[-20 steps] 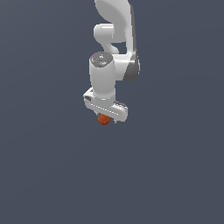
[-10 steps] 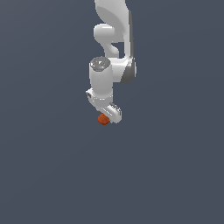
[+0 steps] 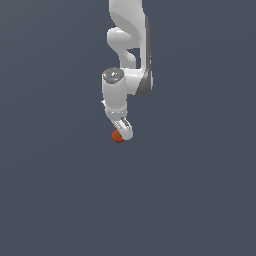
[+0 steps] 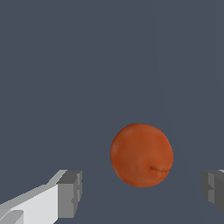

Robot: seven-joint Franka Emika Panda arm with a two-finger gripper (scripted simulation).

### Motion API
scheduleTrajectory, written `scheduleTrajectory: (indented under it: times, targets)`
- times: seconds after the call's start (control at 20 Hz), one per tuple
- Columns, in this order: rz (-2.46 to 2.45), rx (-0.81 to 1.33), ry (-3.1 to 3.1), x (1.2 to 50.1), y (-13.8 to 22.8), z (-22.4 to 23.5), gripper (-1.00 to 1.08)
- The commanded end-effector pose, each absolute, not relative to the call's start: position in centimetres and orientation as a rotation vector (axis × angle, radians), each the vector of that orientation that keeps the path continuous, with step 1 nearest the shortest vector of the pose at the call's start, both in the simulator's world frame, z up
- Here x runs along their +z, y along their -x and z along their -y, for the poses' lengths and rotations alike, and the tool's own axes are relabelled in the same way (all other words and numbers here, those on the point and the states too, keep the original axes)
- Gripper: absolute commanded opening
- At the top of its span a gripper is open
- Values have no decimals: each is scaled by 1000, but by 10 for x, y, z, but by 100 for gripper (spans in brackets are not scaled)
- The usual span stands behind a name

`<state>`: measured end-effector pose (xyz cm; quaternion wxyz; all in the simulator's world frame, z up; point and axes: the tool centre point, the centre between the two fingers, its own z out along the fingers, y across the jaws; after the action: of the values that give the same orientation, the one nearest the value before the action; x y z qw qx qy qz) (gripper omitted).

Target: Pick up the object and move it to a goal position.

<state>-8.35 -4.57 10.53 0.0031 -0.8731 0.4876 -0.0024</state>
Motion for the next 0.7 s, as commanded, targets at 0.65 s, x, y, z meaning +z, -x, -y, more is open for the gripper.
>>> scheduleTrajectory:
  times: [0.65]
  targets:
    - [-1668, 0, 2662, 95, 96, 49, 100]
